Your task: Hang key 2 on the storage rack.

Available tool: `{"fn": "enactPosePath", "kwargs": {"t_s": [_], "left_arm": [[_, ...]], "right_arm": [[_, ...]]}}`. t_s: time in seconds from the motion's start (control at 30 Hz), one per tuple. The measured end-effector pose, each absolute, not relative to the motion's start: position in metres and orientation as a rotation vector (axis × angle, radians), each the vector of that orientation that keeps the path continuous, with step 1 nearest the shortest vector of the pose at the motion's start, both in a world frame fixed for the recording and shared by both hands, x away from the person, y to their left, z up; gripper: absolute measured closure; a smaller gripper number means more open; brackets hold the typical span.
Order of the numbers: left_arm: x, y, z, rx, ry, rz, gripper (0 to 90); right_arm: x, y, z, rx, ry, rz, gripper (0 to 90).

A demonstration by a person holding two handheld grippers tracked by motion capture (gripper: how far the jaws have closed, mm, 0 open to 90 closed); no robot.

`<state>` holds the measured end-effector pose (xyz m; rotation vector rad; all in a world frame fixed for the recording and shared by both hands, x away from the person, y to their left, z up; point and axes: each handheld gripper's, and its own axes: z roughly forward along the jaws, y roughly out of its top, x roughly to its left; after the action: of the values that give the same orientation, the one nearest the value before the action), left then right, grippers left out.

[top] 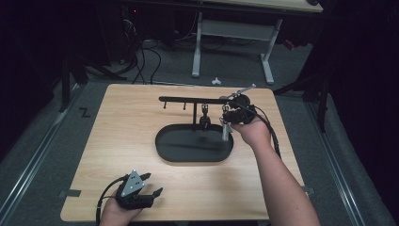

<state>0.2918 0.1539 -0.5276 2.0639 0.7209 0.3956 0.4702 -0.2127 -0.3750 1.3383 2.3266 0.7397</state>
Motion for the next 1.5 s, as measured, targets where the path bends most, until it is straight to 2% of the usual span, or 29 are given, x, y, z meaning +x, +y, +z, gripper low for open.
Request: {"fn": "enactPosePath", "kwargs": {"t_s": [0.17,0.33,0.57,1.17,1.5], "left_arm": [[0.292,0.155,-0.527,2.064,0.725,0.396,30.0],[0.292,0.156,-0.527,2.06,0.729,0.397,30.0],[0.293,0.156,-0.527,2.054,0.726,0.404,30.0],[0.294,0.155,-0.529,2.065,0.739,0.393,29.7],[0.292,0.151,-0.528,2.062,0.724,0.374,29.4]], "right_arm": [[0.474,-0.21,-0.377,1.341,2.319,0.731,77.7],[0.473,-0.209,-0.38,1.349,2.321,0.719,67.4],[0.462,-0.216,-0.38,1.392,2.304,0.765,57.9],[0.396,-0.24,-0.406,1.391,2.254,0.738,32.5],[0.349,-0.259,-0.444,1.32,2.232,0.76,30.9]]}}
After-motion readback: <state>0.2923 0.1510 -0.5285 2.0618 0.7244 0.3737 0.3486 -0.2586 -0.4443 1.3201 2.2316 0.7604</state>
